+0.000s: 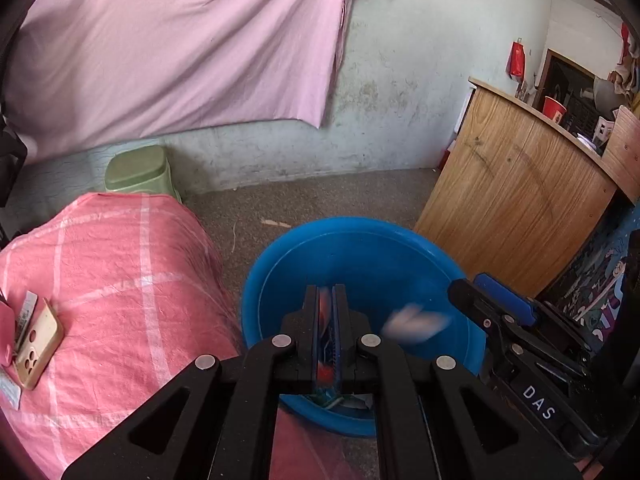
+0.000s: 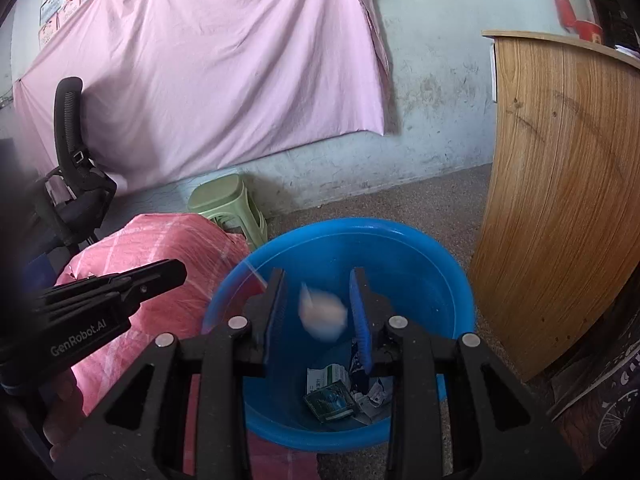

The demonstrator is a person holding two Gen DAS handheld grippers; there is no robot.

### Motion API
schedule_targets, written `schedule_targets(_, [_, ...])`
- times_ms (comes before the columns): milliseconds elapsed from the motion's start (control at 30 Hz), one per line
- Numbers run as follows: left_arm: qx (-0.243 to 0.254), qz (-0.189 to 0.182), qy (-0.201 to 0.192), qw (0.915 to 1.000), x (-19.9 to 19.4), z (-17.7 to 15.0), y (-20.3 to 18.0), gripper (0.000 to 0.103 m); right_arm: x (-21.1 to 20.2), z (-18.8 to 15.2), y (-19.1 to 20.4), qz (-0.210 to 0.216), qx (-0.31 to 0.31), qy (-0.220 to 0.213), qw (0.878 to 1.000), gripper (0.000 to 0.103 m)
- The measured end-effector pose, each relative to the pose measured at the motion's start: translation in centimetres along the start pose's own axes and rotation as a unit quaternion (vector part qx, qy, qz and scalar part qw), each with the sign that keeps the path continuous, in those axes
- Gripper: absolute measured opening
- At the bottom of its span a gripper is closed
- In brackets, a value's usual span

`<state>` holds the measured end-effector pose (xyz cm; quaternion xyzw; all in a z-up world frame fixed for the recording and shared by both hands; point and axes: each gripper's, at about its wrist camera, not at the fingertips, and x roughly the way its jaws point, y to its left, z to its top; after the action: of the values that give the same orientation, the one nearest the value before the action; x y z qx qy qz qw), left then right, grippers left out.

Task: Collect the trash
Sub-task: 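Carry both items over the blue bucket and open both tools to drop them, then move both tools back over the table toward the pink case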

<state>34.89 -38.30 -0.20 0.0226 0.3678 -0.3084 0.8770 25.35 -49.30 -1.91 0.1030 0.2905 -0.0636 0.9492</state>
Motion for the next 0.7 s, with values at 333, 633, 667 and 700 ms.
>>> schedule_targets(333, [-0.012,0.003,-0.047,0.9988,-3.2,-0.8,2.2,0.009,-0.9,1.4,0.7,0.011,-0.003,-0.041,0.999,0.056])
schedule_targets(633, [-0.032,0.07,-0.162,0.9837,-12.0,-1.4,6.9,0.061,-4.2,2.6,5.7,0.05,-0.022,-0.131,0.99,0.076])
schedule_targets(667, [-0.032,0.079,-0.171,0.9815,-13.0,-1.5,7.5,0.064,-4.6,2.7,6.3,0.054,-0.024,-0.141,0.988,0.081])
schedule_targets(700, [-0.032,0.089,-0.179,0.9794,-13.9,-1.7,8.0,0.071,-5.0,2.8,6.9,0.059,-0.027,-0.15,0.986,0.083])
